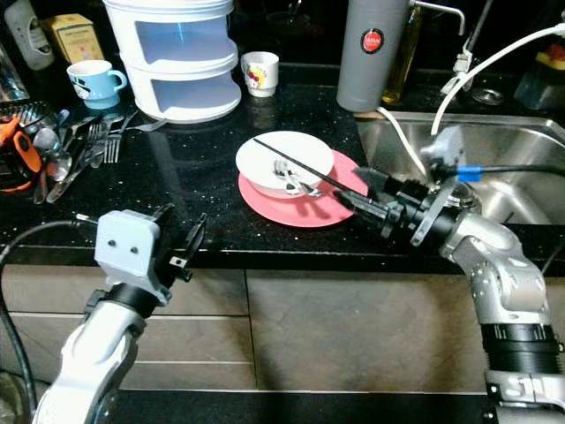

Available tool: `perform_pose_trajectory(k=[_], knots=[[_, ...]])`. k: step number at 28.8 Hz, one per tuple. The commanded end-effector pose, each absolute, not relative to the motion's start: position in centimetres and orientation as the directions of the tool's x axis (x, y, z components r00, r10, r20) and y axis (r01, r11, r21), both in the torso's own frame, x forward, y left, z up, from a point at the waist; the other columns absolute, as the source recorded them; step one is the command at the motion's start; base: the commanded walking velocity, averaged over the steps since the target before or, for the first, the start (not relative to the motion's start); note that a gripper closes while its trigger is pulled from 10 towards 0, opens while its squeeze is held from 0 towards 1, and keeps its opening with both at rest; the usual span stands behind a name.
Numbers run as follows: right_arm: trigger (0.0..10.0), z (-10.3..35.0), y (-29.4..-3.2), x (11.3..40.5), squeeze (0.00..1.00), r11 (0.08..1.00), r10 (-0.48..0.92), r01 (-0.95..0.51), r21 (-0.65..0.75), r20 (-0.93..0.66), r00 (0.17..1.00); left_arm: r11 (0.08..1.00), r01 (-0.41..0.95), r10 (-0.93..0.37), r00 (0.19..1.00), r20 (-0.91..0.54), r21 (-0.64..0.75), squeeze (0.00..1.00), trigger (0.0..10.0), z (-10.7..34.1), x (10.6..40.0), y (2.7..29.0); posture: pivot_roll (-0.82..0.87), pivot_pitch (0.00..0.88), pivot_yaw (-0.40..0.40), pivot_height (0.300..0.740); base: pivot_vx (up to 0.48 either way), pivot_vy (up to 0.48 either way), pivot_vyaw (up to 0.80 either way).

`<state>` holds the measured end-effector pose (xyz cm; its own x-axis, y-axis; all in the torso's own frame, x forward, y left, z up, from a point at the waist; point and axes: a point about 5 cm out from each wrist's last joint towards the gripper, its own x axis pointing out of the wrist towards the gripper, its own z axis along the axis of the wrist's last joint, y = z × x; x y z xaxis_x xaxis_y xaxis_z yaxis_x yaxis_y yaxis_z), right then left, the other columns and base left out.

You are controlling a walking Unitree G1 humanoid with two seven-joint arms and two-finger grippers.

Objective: Kitchen organization

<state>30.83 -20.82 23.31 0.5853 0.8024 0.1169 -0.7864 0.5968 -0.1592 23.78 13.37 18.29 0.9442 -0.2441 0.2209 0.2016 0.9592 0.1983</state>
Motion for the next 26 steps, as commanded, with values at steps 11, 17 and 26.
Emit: perform_pose_trajectory(k=[11,17,26], knots=[[10.0,23.5,-21.3,31.6,0.0,0.664,0.74,-0.707,-0.244,0.08,0.668,0.956,0.21,-0.252,0.946,0.204,0.205,0.0,10.0,18.2,23.8,13.2,0.15,0.0,0.003,0.74,0.0,0.0,0.0],[10.0,23.1,-21.4,31.6,0.0,0.658,0.739,-0.706,-0.261,0.043,0.673,0.957,0.209,-0.25,0.946,0.205,0.202,0.0,10.0,18.1,23.7,13.2,0.15,0.0,0.002,0.74,0.0,0.0,0.0],[10.0,22.8,-21.8,31.9,0.0,0.677,0.71,-0.678,-0.287,0.014,0.704,0.957,0.215,-0.254,0.945,0.206,0.195,0.0,10.0,18.2,23.8,13.0,0.14,0.0,0.003,0.74,0.0,0.0,0.0]])
